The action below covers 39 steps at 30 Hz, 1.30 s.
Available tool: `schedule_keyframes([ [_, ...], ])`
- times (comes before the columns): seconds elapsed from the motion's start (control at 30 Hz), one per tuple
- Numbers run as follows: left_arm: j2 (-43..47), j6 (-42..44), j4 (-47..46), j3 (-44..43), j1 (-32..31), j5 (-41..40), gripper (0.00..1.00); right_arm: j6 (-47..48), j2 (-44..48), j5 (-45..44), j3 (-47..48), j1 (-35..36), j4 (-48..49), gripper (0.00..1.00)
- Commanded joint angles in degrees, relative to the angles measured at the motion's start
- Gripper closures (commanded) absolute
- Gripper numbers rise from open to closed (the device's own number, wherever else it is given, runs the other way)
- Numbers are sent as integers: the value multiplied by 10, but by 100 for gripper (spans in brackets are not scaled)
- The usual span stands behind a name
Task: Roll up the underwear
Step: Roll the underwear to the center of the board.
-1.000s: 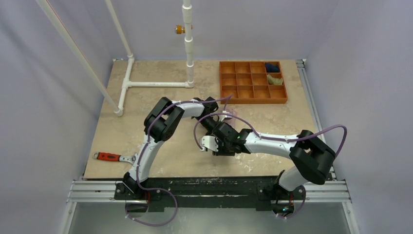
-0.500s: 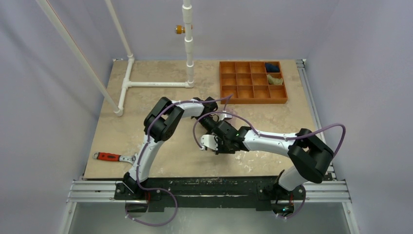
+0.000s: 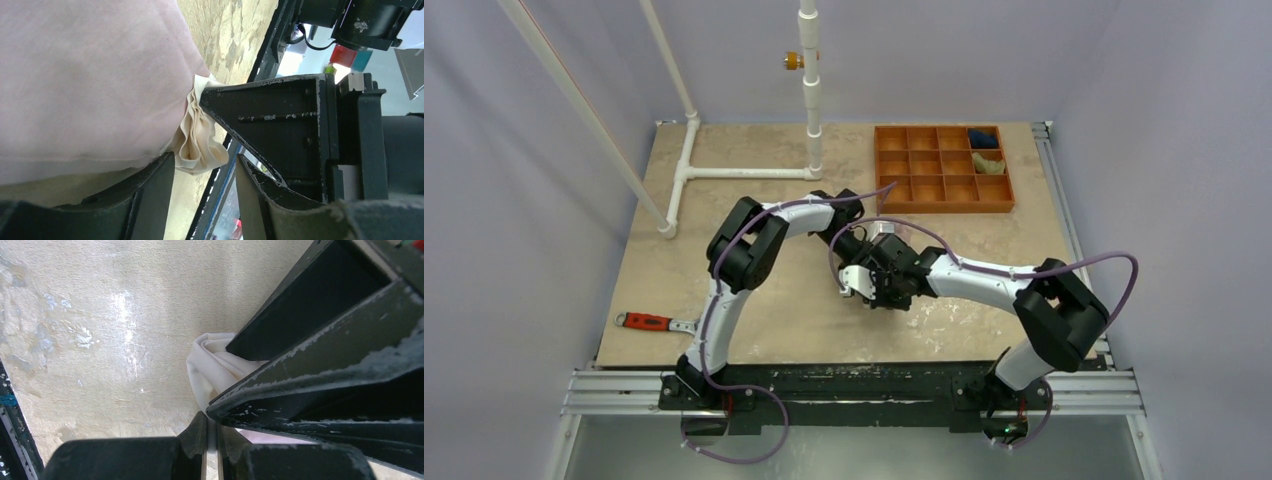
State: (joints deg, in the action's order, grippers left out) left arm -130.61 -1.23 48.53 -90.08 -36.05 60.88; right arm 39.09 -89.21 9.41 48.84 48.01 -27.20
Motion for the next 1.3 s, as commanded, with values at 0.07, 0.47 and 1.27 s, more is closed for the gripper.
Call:
schedule_keyframes([
  [0.07, 44, 40, -4, 29, 26, -44, 51, 3, -25, 63, -11, -13, -62, 100],
  [0.47, 97, 53, -21, 89, 68, -53, 49, 10, -29, 92, 2, -34, -79, 100],
  [1.27, 485, 162, -238, 360, 82, -187, 51, 213, -344, 354, 328, -219, -449, 100],
])
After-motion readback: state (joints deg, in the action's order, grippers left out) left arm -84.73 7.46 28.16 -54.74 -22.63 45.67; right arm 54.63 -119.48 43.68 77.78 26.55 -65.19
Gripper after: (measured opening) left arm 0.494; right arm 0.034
